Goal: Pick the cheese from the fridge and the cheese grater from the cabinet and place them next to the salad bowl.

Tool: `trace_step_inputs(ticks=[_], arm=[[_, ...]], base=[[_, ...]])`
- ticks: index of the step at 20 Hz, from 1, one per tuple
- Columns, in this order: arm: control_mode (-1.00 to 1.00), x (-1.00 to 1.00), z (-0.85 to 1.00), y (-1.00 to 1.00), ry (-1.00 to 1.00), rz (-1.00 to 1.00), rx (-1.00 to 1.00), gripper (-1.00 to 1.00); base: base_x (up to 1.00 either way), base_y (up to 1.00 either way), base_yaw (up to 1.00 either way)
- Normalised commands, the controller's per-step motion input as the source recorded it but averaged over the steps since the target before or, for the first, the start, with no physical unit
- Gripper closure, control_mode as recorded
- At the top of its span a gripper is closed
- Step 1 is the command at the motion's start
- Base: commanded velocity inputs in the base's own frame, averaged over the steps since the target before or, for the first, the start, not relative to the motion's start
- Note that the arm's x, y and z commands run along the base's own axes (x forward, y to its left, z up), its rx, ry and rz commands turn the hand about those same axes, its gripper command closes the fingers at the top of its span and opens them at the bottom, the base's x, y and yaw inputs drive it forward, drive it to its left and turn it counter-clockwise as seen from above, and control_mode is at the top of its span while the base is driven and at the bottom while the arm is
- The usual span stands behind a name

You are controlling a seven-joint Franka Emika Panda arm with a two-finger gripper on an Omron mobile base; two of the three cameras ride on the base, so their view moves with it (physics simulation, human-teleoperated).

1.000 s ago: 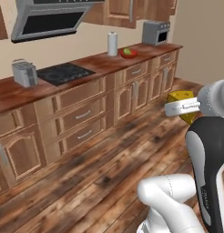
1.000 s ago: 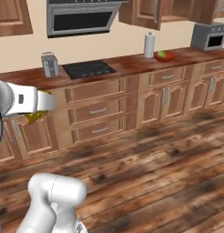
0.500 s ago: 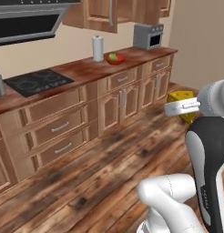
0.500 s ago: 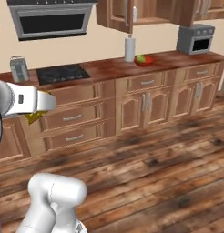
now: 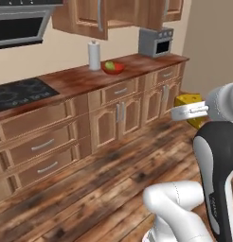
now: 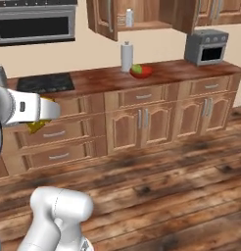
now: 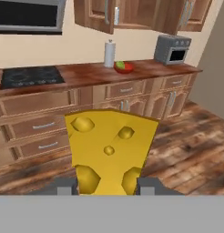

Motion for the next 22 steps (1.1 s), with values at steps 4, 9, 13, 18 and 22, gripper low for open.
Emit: trace_step_inputs(ticks=[4, 9, 13, 18, 22], arm=[[1.0, 0.0, 0.0, 0.0, 0.0, 0.0, 0.0, 1.0], [1.0, 0.0, 0.0, 0.0, 0.0, 0.0, 0.0, 1.0], [1.0, 0.0, 0.0, 0.0, 0.0, 0.0, 0.0, 1.0], [1.0, 0.0, 0.0, 0.0, 0.0, 0.0, 0.0, 1.0], [1.0, 0.0, 0.0, 0.0, 0.0, 0.0, 0.0, 1.0]], base=[[1.0, -0.94, 0.23], [1.0, -0.82, 0.29], [1.0, -0.69, 0.35], [1.0, -0.65, 0.38], [1.0, -0.67, 0.38]])
